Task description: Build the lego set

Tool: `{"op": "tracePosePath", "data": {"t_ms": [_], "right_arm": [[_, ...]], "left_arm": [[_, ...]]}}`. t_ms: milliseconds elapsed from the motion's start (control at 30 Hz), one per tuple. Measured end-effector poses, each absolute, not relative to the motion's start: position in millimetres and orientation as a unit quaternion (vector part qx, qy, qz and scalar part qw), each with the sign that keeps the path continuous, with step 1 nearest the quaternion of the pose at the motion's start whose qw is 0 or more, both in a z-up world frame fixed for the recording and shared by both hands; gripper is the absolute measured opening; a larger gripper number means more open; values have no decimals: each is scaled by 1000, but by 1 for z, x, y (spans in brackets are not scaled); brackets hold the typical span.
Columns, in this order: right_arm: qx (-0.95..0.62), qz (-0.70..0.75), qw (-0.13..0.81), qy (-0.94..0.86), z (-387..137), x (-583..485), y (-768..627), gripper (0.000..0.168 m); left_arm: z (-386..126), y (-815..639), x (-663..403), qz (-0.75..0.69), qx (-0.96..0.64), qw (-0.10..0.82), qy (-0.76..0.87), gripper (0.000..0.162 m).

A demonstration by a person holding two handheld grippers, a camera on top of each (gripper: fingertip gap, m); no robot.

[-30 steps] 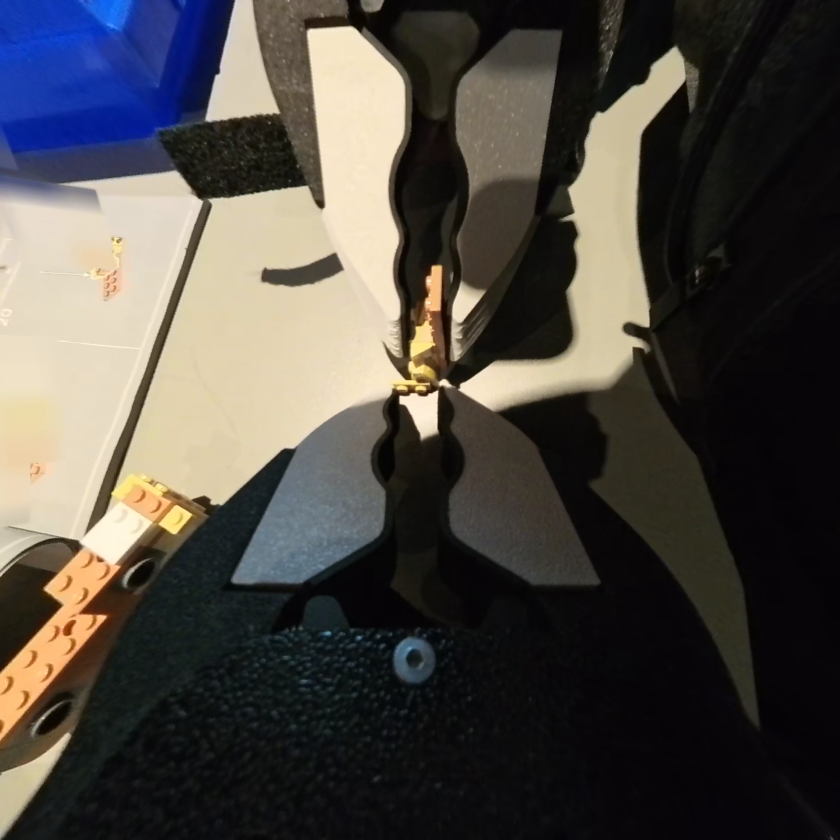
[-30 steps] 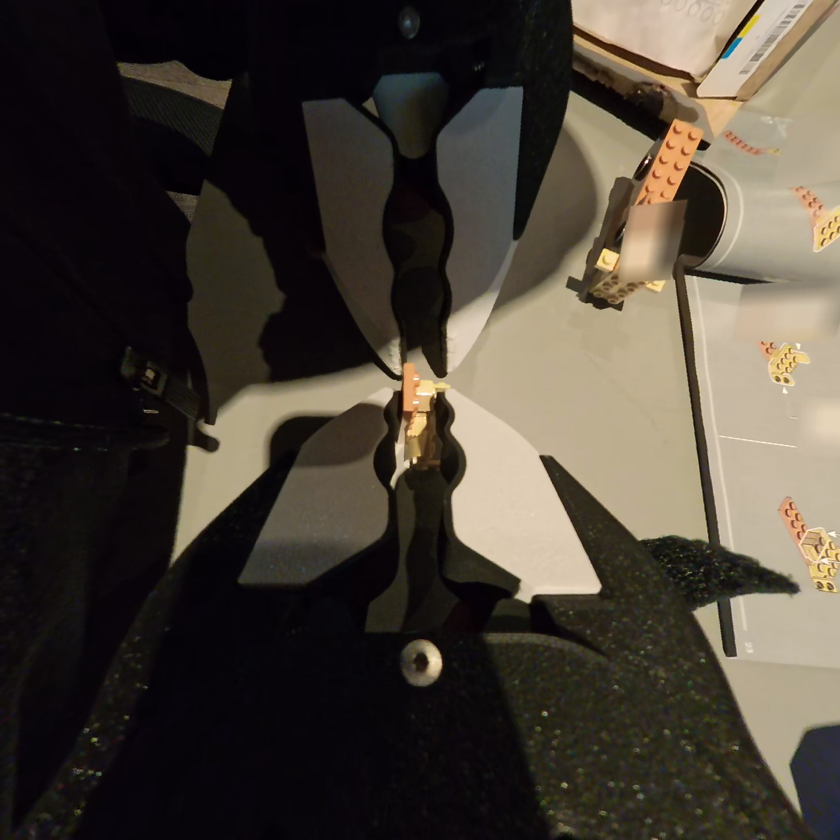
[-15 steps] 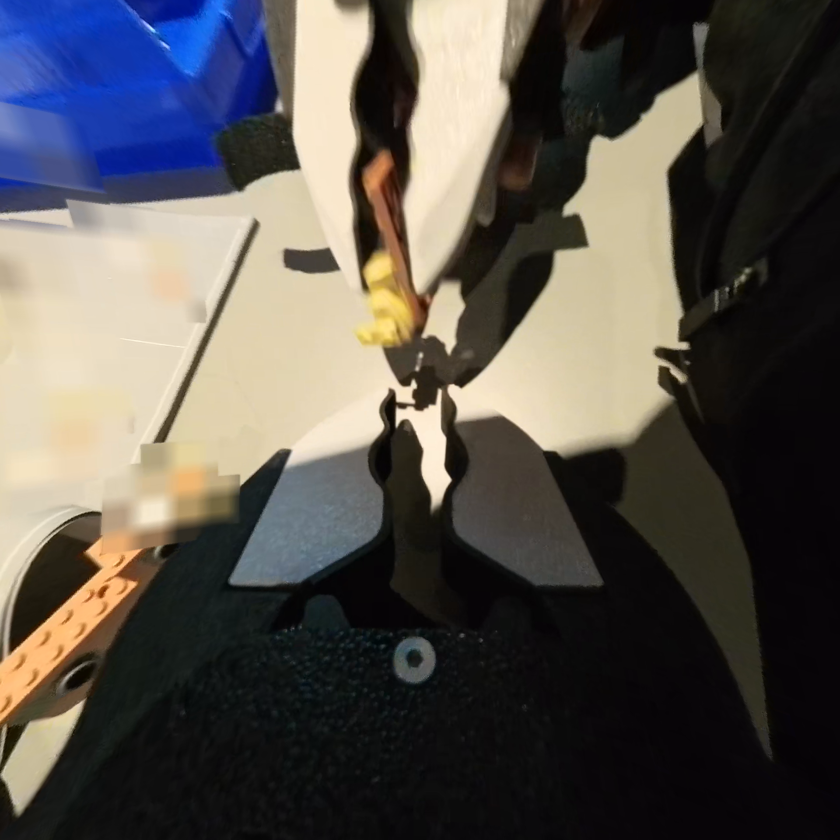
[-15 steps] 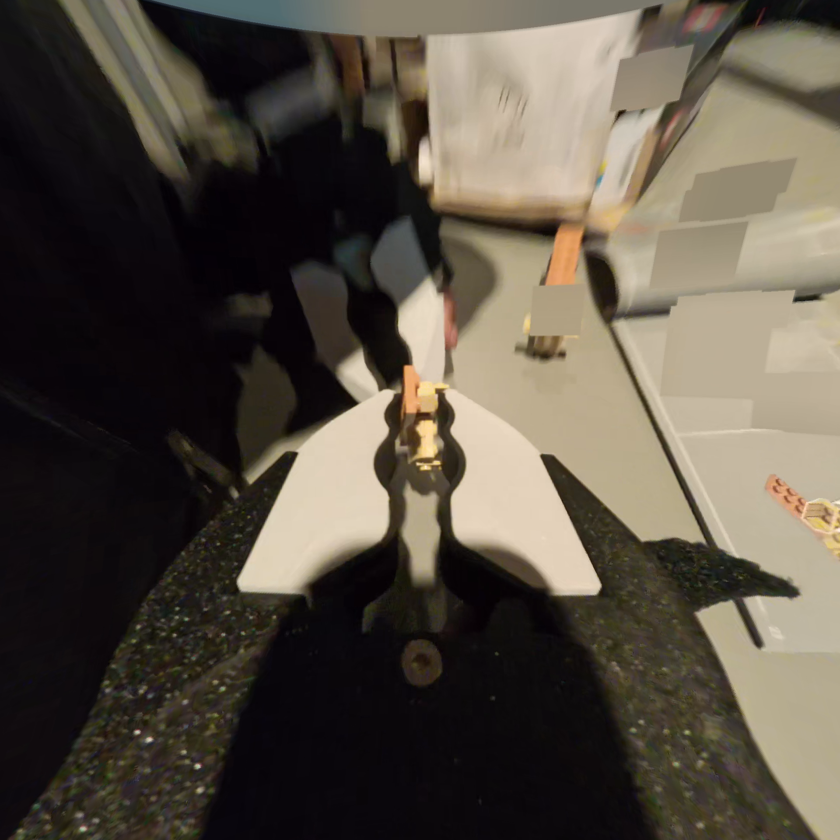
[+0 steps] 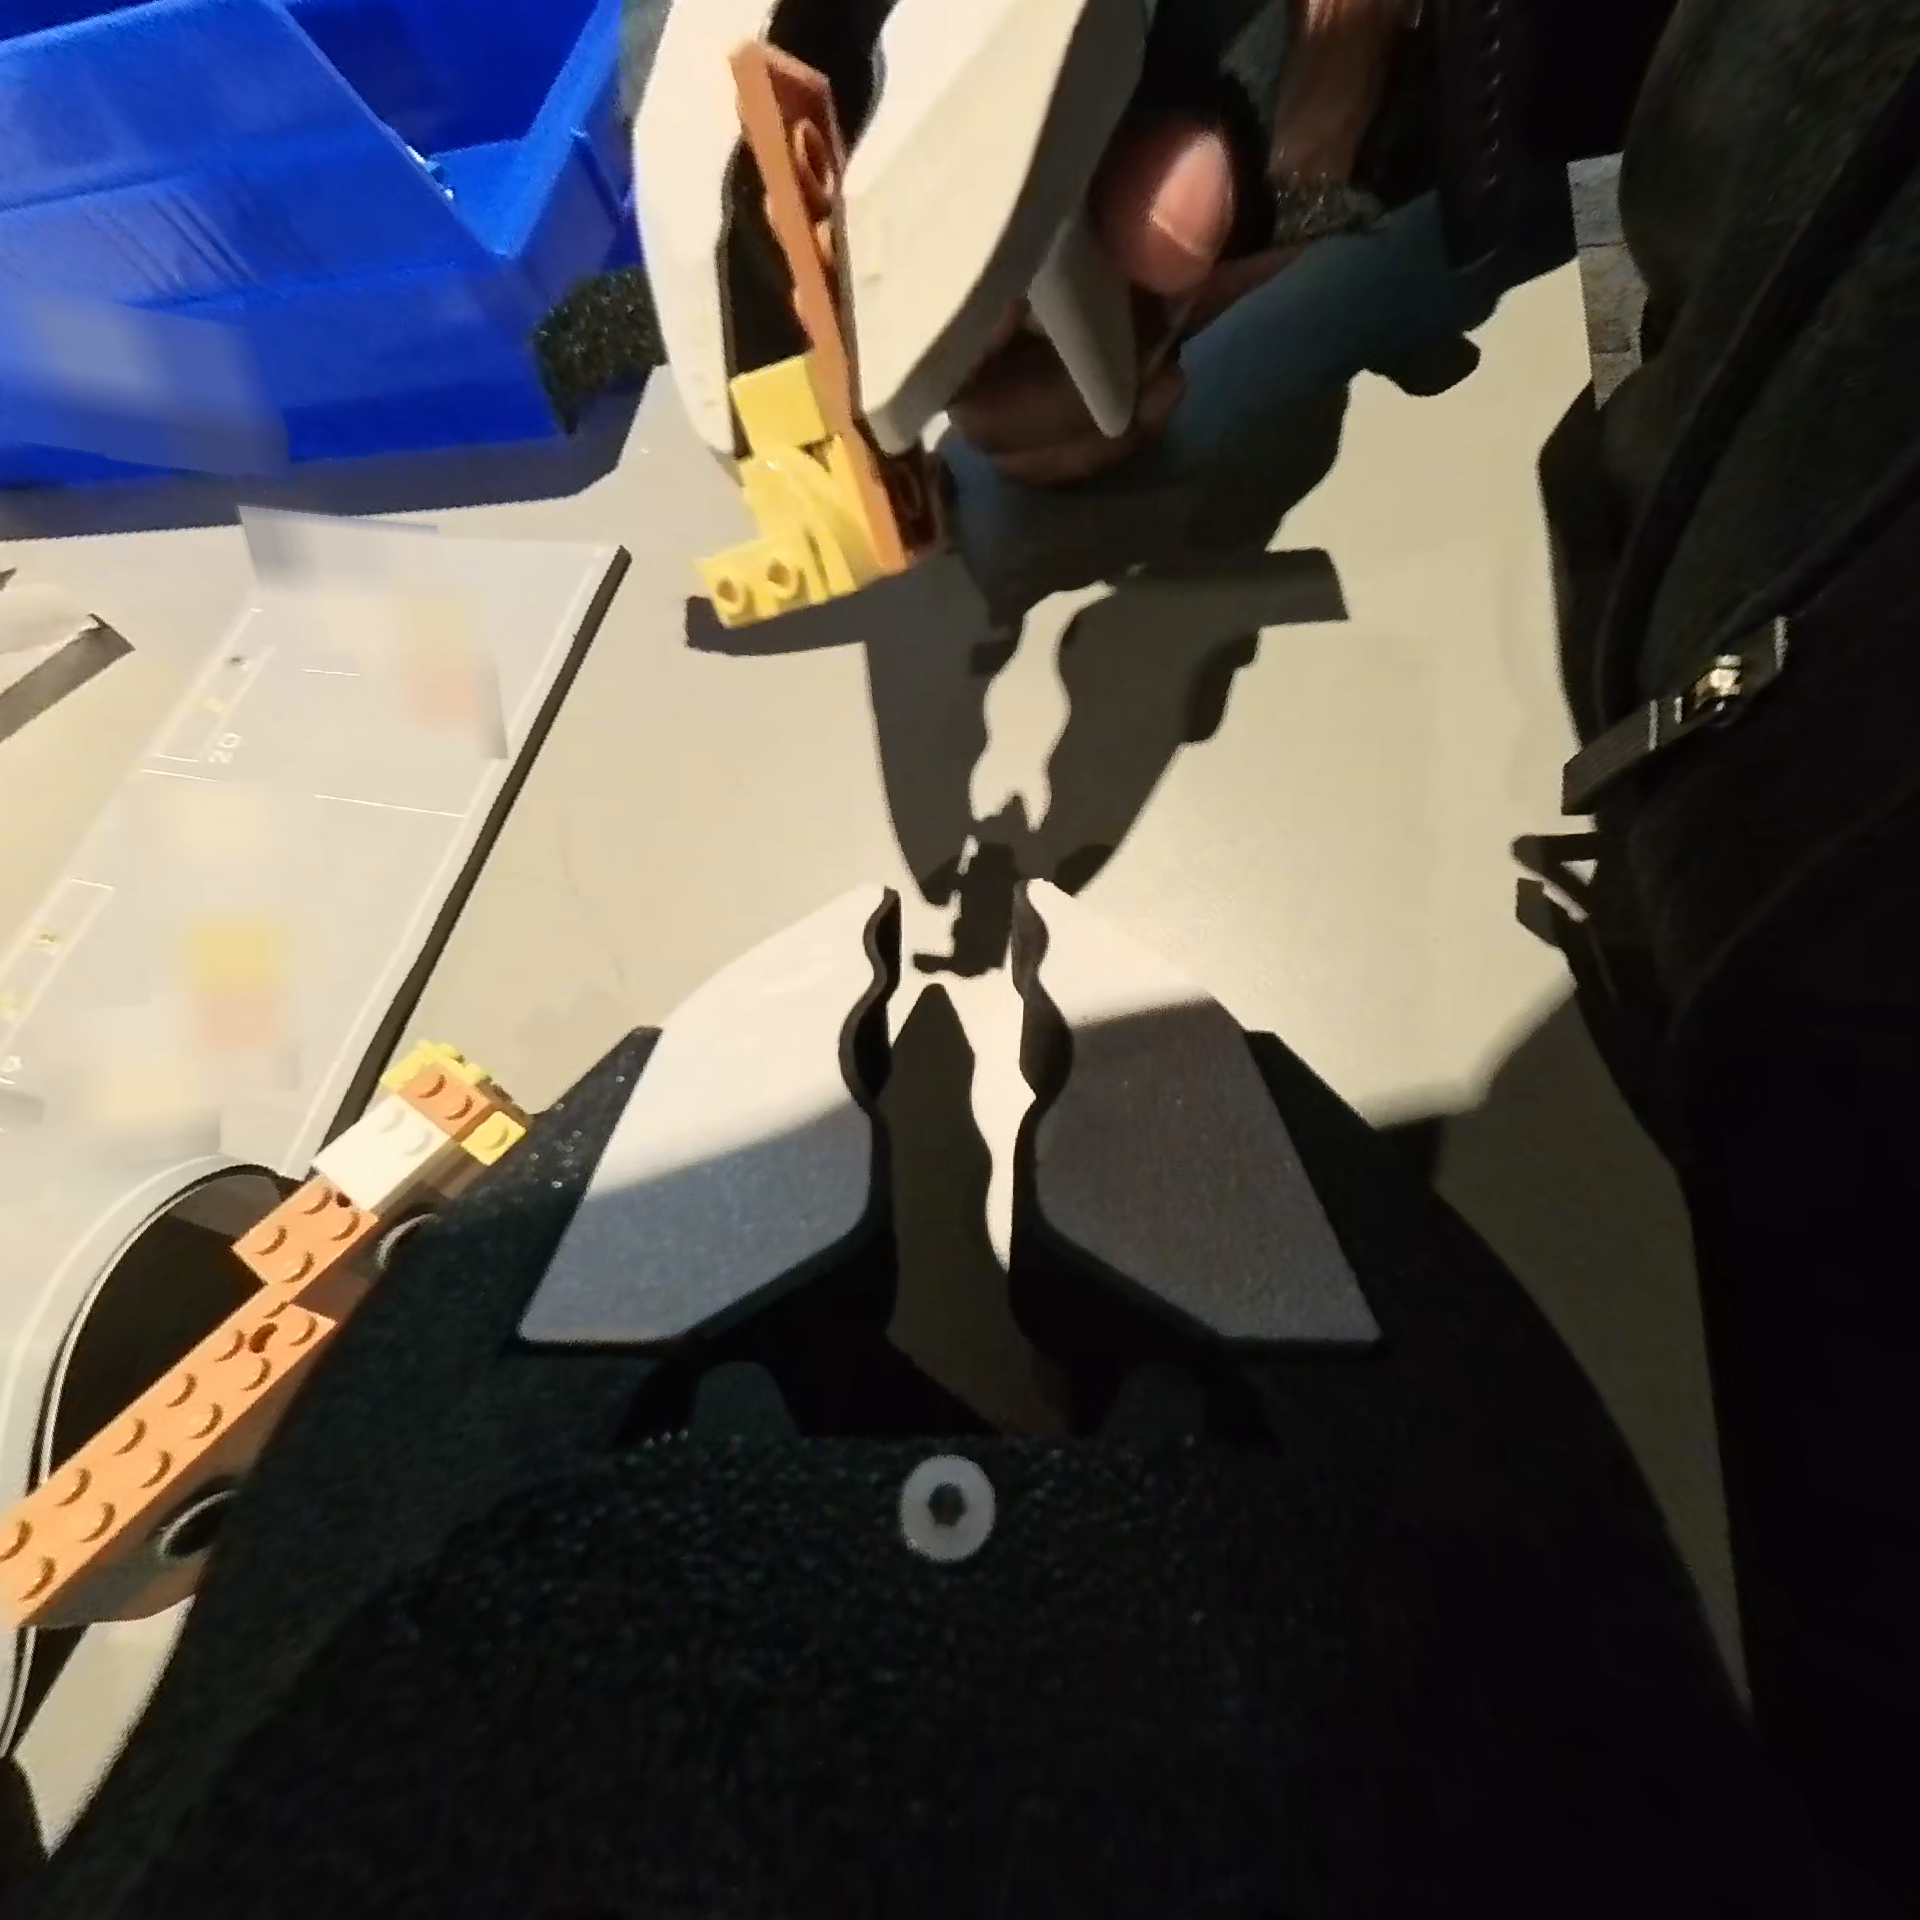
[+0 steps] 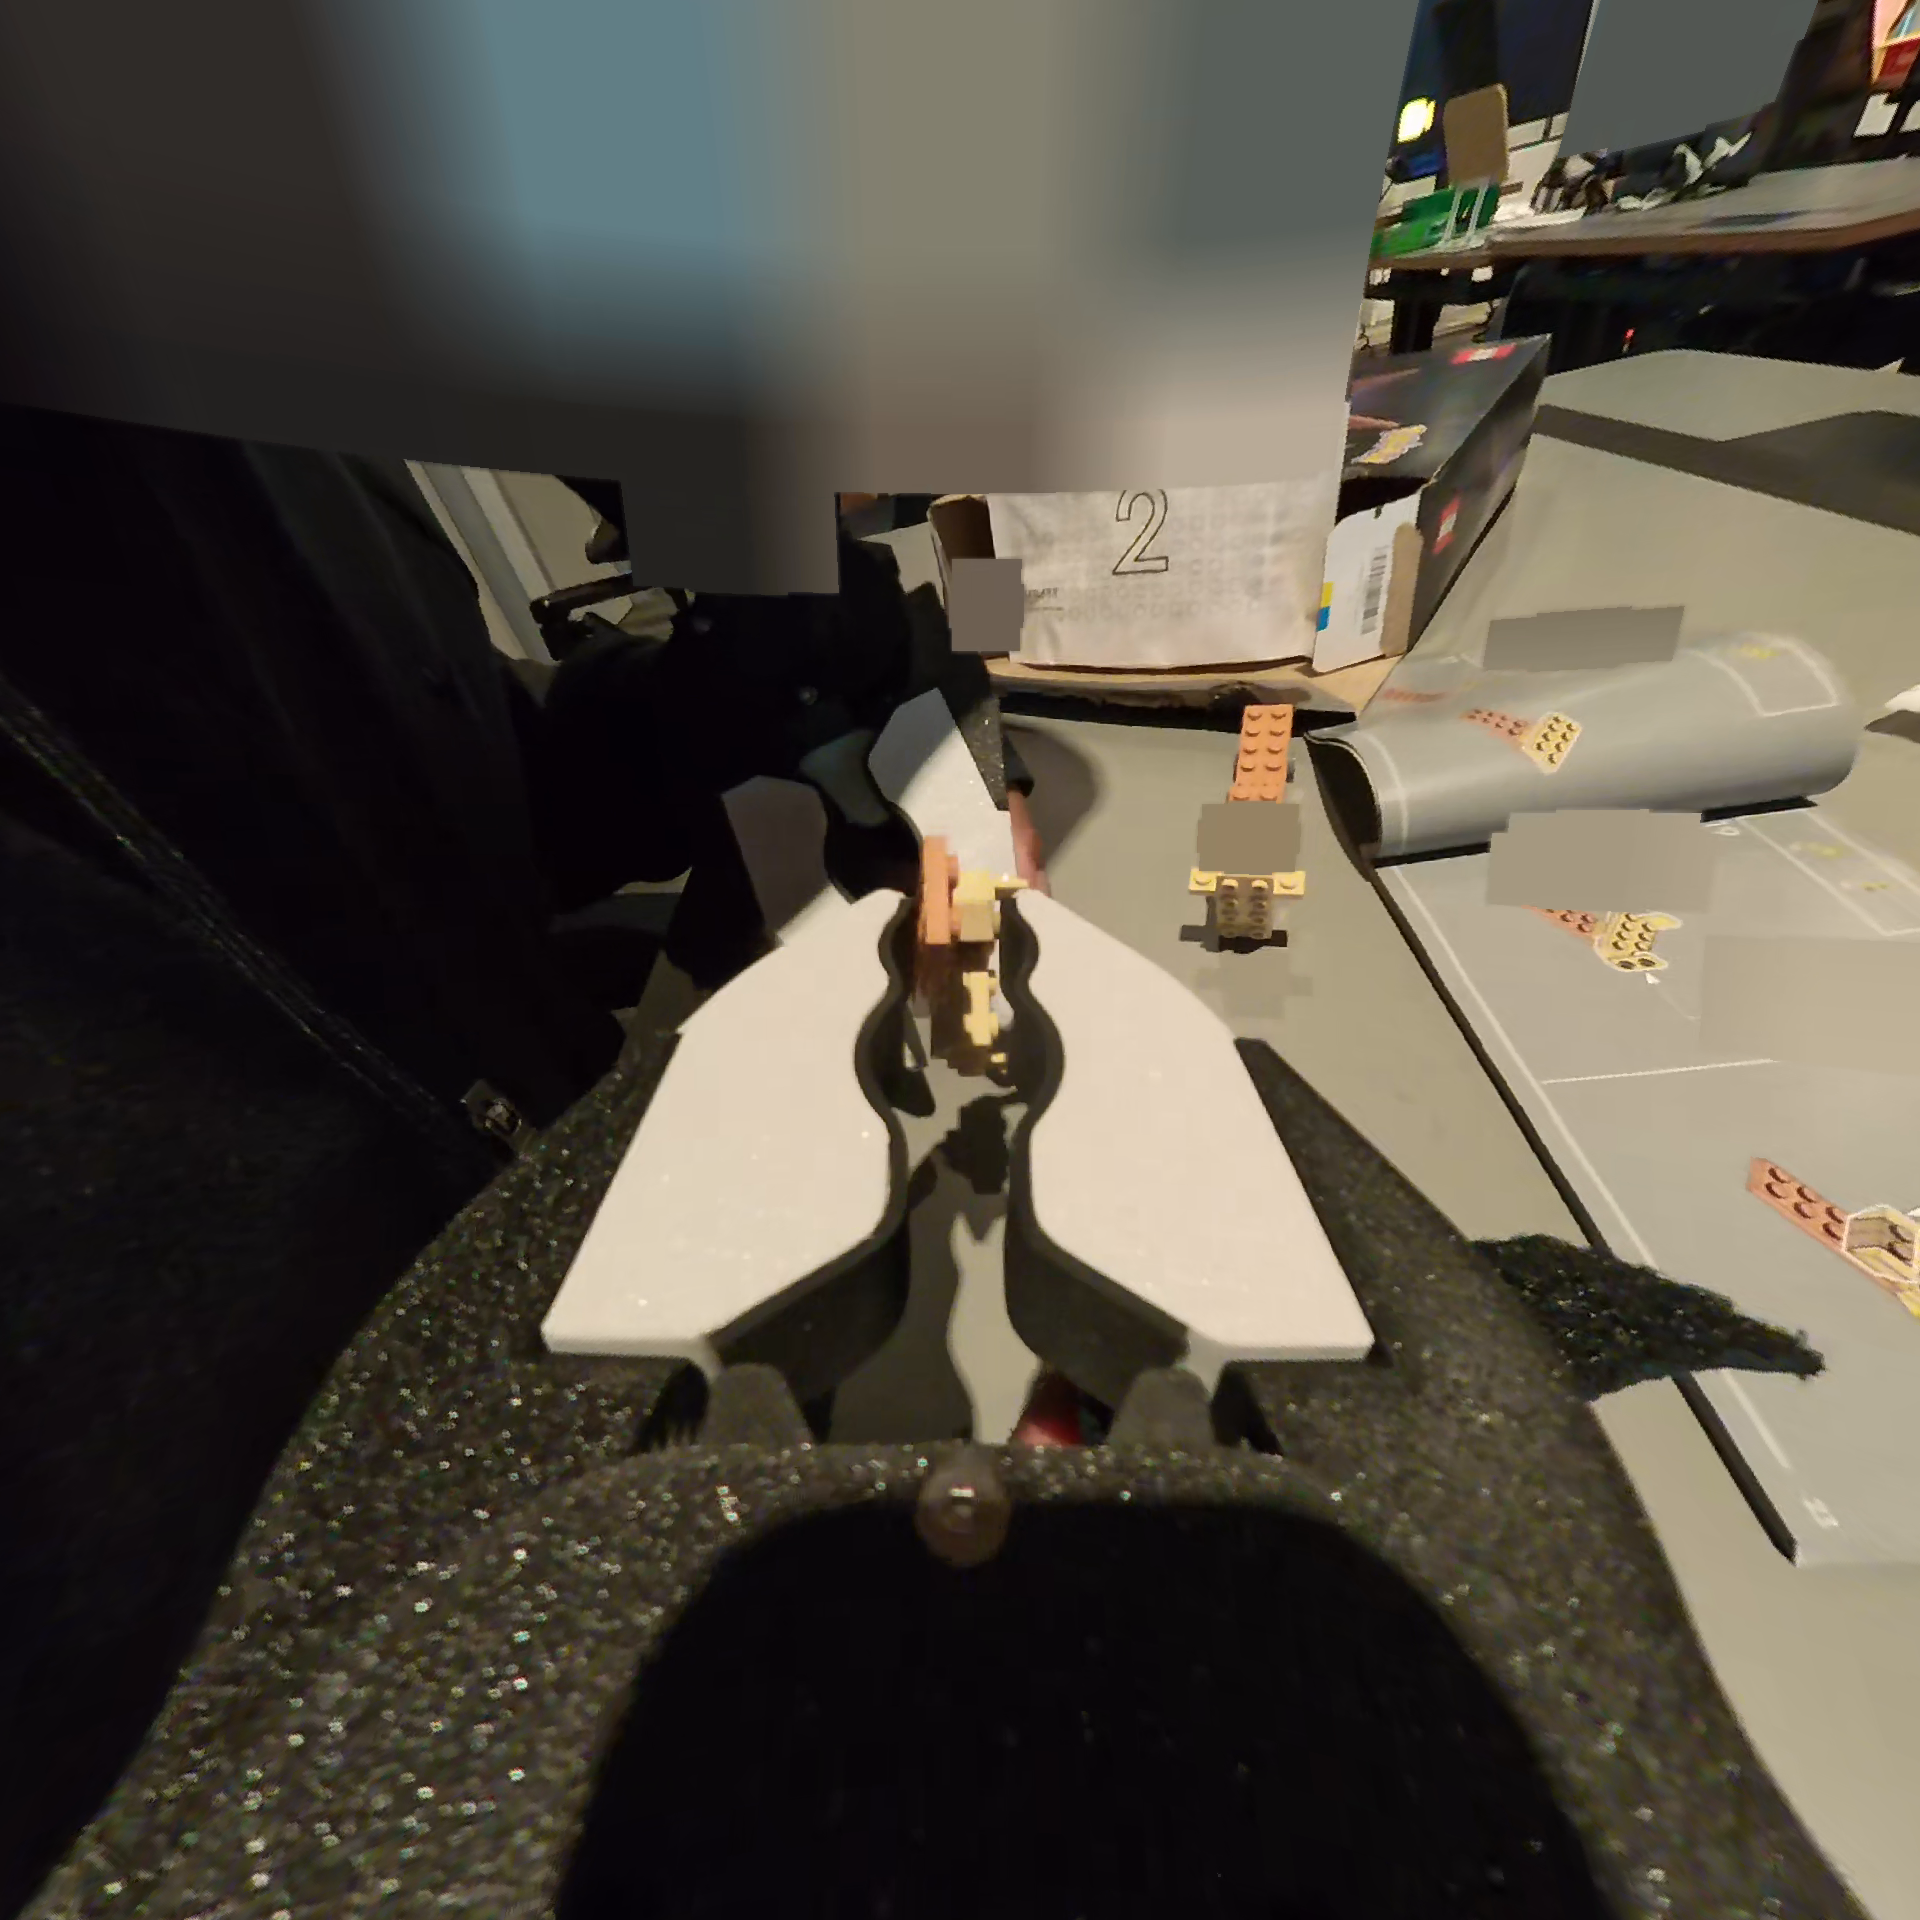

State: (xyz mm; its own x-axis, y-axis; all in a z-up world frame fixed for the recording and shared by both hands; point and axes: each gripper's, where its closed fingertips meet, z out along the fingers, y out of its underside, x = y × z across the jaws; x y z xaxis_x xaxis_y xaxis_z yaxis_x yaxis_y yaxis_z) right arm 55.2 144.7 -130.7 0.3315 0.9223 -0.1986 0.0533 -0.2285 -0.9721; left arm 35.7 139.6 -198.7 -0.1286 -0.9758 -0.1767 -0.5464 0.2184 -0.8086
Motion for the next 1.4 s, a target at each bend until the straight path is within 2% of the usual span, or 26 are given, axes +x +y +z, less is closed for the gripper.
{"op": "tracePosePath", "data": {"t_ms": [233, 567, 1167, 1267, 1400], "right_arm": [[-665, 377, 483, -428, -144, 51, 143, 15], [-677, 164, 438, -569, -183, 45, 138, 15], [-729, 158, 364, -558, -209, 50, 137, 16], [-725, 160, 378, -552, -207, 50, 139, 27], [-724, 167, 397, -539, -200, 52, 141, 34]], "left_arm": [[-199, 139, 36, -294, -551, 364, 691, 19], [-199, 138, 34, -294, -550, 361, 693, 19], [-208, 137, 37, -282, -558, 329, 707, 20], [-209, 137, 37, -282, -560, 326, 708, 21], [-209, 137, 38, -282, -560, 323, 709, 20]]}}
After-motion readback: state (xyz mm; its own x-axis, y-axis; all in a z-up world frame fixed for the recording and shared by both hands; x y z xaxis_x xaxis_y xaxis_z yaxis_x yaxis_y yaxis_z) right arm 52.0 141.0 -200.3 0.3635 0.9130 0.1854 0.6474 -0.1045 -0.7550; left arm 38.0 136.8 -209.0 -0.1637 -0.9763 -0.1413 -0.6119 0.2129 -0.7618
